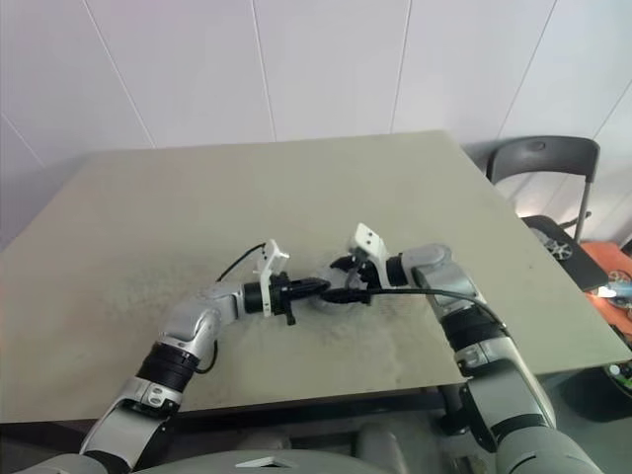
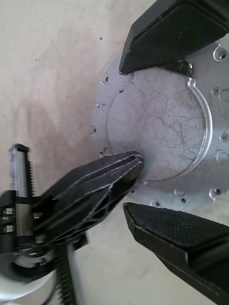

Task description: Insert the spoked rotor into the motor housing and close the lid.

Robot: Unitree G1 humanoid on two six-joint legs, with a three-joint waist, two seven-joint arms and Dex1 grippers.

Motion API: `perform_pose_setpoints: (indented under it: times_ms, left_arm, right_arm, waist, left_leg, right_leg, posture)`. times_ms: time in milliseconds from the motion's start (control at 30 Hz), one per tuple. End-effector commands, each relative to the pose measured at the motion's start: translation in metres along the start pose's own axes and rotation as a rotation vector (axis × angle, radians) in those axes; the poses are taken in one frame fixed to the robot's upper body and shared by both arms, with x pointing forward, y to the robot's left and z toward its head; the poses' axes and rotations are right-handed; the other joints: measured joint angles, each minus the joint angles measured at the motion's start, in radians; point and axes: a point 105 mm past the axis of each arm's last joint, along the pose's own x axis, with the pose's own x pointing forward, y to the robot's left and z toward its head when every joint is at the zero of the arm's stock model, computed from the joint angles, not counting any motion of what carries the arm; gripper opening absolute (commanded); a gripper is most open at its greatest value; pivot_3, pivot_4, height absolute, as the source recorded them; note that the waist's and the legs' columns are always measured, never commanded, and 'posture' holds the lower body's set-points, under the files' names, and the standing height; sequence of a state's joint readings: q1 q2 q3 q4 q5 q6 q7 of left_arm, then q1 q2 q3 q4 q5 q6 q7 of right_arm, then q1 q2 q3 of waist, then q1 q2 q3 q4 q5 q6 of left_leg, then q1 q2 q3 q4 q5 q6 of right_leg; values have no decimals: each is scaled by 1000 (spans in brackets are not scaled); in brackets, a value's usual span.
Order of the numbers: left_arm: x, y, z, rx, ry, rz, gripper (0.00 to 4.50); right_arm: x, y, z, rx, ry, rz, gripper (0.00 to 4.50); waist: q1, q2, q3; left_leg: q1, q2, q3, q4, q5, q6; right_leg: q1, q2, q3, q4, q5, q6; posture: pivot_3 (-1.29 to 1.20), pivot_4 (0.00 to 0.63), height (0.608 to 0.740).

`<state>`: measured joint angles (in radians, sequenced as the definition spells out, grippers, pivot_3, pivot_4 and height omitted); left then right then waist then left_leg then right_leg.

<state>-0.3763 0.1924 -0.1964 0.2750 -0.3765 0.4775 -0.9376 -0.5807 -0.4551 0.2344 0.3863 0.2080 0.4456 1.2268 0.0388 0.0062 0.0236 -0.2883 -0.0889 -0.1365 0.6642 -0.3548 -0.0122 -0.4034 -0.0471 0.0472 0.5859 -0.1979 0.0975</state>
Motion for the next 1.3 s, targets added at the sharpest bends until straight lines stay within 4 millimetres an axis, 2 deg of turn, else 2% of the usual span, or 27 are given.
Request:
perform_pose_setpoints:
  times_ms: [33, 167, 233, 300, 467, 733, 900, 1067, 1300]
  left_arm:
    - [-2, 6, -23, -60, 75, 47, 0]
    - [-2, 5, -23, -62, 69, 48, 0]
    - [-2, 5, -22, -63, 64, 48, 0]
    - [-2, 5, -22, -63, 61, 48, 0]
    - [-1, 4, -21, -64, 54, 49, 0]
    - [0, 4, -20, -66, 41, 52, 0]
    - [0, 4, -20, -66, 39, 55, 0]
    - [0, 4, -20, -66, 38, 58, 0]
    - [0, 4, -21, -68, 34, 63, 0]
  right_arm:
    - [-8, -9, 22, 22, -94, -42, 4487]
    - [-14, -29, 18, 138, -71, -150, 4487]
    - [-17, -40, 1, 220, 11, -214, 4487]
    - [-19, -41, -7, 271, 44, -219, 4487]
    - [-21, -34, -15, 342, 71, -172, 4487]
    - [-11, -7, -24, 496, 37, -12, 4487]
    - [-7, 16, -9, 591, -101, 160, 4487]
    - [2, 28, -22, 658, -63, 196, 4487]
    - [10, 35, -21, 752, -119, 230, 4487]
  waist:
    - [0, 0, 0]
    - [-2, 1, 0]
    - [-3, 1, 0]
    - [-2, 1, 0]
    - [0, 2, 0]
    - [0, 2, 0]
    - [0, 2, 0]
    - [-1, 2, 0]
    - [-7, 2, 0]
  left_leg:
    - [0, 0, 0, 0, 0, 0]
    - [0, 0, 0, 0, 0, 0]
    - [1, 0, 1, 0, 0, 0]
    - [1, 0, 1, 0, 0, 0]
    - [0, 0, 1, -1, 0, 0]
    - [0, 0, 1, -1, 0, 1]
    - [-1, 0, 0, -1, -1, 1]
    - [-1, 0, 0, -1, -1, 2]
    - [-1, 1, 1, -1, -1, 2]
  right_leg:
    - [0, 0, 0, 0, 0, 0]
    - [0, 0, 0, 0, 0, 0]
    - [0, 0, 0, 1, 0, 0]
    - [0, 0, 0, 1, 0, 0]
    - [-1, 0, 0, 0, 0, 0]
    - [-1, -1, 0, 0, 0, 0]
    - [-1, 0, 0, 0, -1, 1]
    - [-2, -1, 0, 0, -1, 1]
    - [-2, 0, 0, 0, -1, 2]
  posture:
    - [0, 0, 740]
    - [0, 0, 740]
    - [0, 0, 740]
    - [0, 0, 740]
    - [0, 0, 740]
    - [0, 0, 740]
    - [0, 0, 740]
    - [0, 0, 740]
    - [0, 0, 740]
